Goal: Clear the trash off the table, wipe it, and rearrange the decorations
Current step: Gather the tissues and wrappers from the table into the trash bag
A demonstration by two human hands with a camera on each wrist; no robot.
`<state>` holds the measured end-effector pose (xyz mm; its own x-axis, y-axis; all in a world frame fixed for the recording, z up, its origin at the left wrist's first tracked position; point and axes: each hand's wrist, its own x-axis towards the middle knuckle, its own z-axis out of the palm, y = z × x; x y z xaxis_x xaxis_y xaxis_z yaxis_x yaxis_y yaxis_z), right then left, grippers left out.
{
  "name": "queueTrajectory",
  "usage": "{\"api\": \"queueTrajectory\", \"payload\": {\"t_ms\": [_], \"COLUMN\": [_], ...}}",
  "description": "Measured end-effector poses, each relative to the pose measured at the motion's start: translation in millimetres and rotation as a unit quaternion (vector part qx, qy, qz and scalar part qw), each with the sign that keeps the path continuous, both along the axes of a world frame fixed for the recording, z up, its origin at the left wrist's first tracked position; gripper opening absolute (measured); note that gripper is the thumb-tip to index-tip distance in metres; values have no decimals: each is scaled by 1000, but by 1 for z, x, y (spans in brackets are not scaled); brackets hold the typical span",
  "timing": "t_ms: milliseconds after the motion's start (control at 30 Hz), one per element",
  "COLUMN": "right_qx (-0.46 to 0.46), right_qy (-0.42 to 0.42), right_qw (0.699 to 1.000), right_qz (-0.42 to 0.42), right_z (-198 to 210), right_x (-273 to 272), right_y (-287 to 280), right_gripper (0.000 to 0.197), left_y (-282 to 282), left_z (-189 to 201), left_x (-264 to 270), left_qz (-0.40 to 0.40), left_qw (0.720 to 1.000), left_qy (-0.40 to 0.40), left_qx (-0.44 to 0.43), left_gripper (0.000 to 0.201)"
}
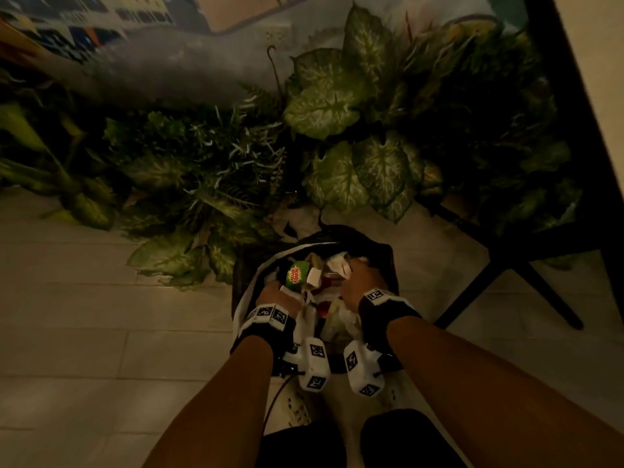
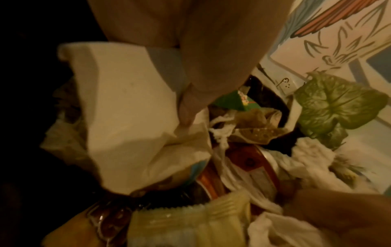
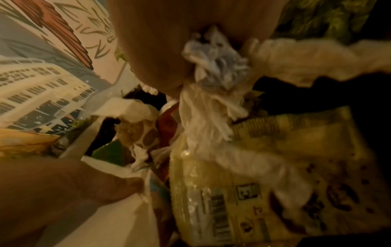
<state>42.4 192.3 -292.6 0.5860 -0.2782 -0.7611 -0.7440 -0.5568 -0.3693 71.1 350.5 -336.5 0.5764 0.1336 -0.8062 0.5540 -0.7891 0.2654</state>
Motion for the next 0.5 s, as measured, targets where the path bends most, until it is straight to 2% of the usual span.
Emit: {"api": "queueTrajectory", "payload": {"t_ms": [167, 367, 500], "right_qx": [-7, -13, 52], "right_qy": [22, 2, 11], "right_qw": [1000, 1000, 998], "right_qz": [10, -4, -32], "right_z": [-37, -60, -43], "right_x": [7, 5, 0], "right_y": [6, 9, 7], "right_gripper": [78, 76, 106], "left_y": [-7, -11, -7], "left_z": [-20, -36, -26], "left_x": [5, 7, 2], "left_qz": [-16, -20, -35], "left_qw": [1000, 1000, 999], "left_qy": [4, 20, 16], "left_qx": [13, -5, -12], "left_gripper": [73, 65, 82]}}
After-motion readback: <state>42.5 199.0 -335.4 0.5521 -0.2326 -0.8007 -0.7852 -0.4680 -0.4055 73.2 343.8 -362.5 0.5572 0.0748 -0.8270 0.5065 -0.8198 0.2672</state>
